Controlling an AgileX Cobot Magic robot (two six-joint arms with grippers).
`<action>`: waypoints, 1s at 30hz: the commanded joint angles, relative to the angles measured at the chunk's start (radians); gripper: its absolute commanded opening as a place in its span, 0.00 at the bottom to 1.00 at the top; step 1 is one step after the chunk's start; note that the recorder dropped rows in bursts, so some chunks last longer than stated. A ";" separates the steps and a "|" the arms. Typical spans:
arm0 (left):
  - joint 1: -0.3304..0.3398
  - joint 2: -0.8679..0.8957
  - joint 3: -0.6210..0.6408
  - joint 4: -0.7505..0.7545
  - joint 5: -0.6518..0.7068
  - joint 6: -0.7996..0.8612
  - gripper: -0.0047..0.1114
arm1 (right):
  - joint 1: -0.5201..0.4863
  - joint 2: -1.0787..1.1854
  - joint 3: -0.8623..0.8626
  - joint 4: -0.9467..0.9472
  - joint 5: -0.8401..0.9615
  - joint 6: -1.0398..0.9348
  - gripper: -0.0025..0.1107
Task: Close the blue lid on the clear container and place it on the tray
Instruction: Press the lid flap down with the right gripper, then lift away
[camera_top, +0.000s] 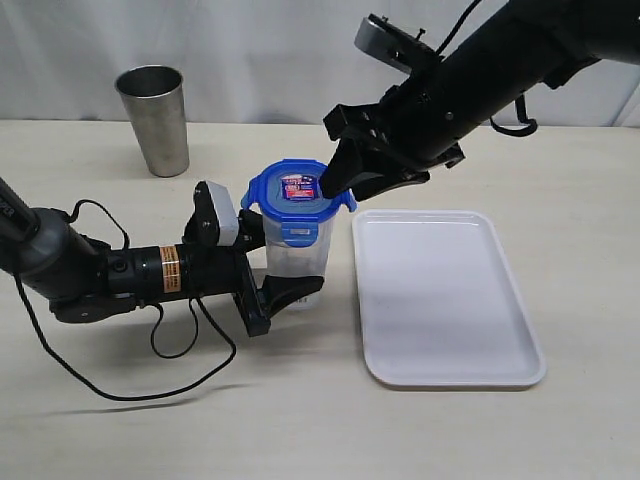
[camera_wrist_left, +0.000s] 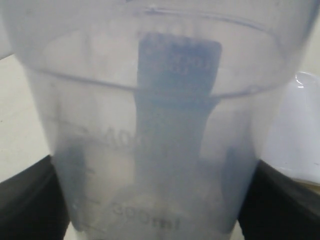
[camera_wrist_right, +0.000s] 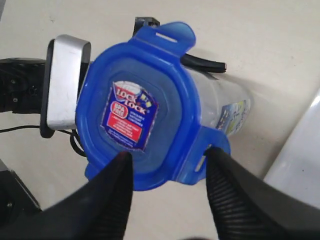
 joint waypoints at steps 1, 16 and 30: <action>-0.005 0.001 -0.004 -0.015 -0.003 -0.001 0.04 | 0.001 -0.001 0.042 0.001 -0.052 -0.006 0.42; -0.005 0.001 -0.004 -0.010 -0.006 -0.001 0.04 | 0.001 0.020 0.088 0.084 -0.100 -0.067 0.42; -0.005 0.001 -0.004 -0.005 -0.005 -0.001 0.04 | 0.001 0.122 0.088 0.179 -0.045 -0.161 0.33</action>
